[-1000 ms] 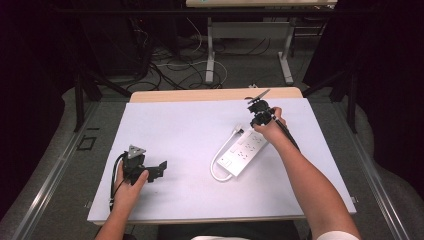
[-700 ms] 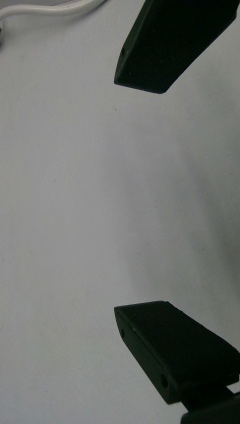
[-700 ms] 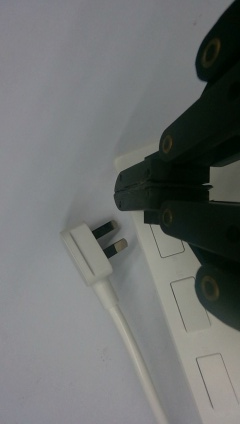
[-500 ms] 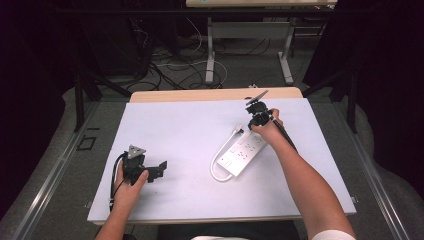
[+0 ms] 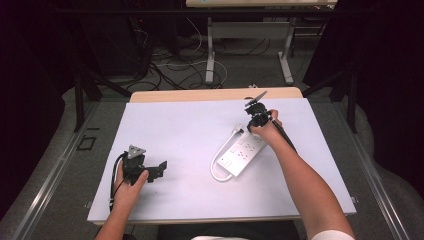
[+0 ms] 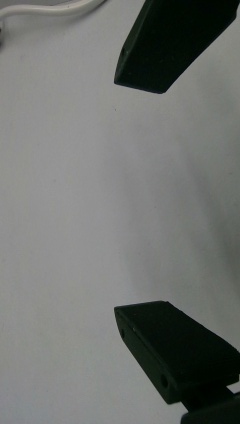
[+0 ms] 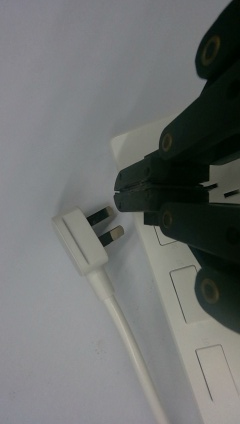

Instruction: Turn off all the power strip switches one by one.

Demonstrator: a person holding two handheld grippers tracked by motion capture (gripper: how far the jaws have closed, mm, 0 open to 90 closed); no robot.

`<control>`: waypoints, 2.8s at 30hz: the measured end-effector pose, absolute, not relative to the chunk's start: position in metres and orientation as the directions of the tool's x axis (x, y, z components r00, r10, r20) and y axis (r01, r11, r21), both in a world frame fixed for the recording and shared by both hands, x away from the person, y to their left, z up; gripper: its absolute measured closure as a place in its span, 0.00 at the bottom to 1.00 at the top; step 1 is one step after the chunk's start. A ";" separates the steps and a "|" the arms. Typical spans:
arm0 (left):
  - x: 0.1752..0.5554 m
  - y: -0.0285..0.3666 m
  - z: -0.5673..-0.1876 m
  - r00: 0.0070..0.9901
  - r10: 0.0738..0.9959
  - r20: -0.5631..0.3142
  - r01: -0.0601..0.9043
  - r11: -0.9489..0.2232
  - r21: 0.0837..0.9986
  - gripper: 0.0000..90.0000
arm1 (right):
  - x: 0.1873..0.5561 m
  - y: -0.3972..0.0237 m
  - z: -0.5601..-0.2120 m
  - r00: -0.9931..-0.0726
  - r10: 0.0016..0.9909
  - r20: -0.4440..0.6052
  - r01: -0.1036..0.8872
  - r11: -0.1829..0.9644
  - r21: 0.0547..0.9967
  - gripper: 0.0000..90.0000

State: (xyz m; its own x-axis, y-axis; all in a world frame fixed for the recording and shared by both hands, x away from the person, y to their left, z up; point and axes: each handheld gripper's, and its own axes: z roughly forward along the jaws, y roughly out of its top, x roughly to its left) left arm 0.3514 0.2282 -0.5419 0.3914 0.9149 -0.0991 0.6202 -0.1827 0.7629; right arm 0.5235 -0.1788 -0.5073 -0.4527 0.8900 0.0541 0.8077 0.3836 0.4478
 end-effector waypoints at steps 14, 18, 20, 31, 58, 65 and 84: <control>0.351 0.228 -0.542 0.393 0.914 -0.098 0.619 -0.185 0.763 0.00 | 0.524 -0.180 -0.507 -0.451 0.891 0.054 0.814 0.386 0.434 1.00; 0.351 0.228 -0.542 0.392 0.915 -0.098 0.619 -0.183 0.763 0.00 | 0.524 -0.179 -0.511 -0.446 0.893 0.059 0.809 0.374 0.454 1.00; 0.352 0.228 -0.542 0.390 0.915 -0.099 0.618 -0.181 0.765 0.00 | 0.524 -0.179 -0.509 -0.451 0.891 0.051 0.814 0.388 0.433 1.00; 0.352 0.228 -0.543 0.389 0.915 -0.104 0.620 -0.177 0.764 0.00 | 0.524 -0.180 -0.511 -0.447 0.892 0.060 0.804 0.371 0.465 1.00; 0.353 0.226 -0.545 0.392 0.914 -0.104 0.615 -0.176 0.769 0.00 | 0.520 -0.183 -0.505 -0.455 0.889 0.061 0.788 0.369 0.492 0.97; 0.353 0.225 -0.544 0.394 0.913 -0.108 0.623 -0.179 0.761 0.00 | 0.516 -0.183 -0.500 -0.457 0.887 0.070 0.790 0.369 0.489 0.92; 0.354 0.226 -0.545 0.389 0.915 -0.107 0.615 -0.172 0.769 0.00 | 0.489 -0.185 -0.490 -0.511 0.855 0.084 0.749 0.395 0.532 0.61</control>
State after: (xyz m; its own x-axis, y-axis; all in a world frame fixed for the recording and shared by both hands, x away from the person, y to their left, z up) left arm 0.3536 0.2257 -0.5446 0.3885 0.9153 -0.1065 0.6154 -0.1717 0.7693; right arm 0.4887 -0.1850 -0.4901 -0.5114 0.8552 0.0845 0.7491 0.3954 0.5316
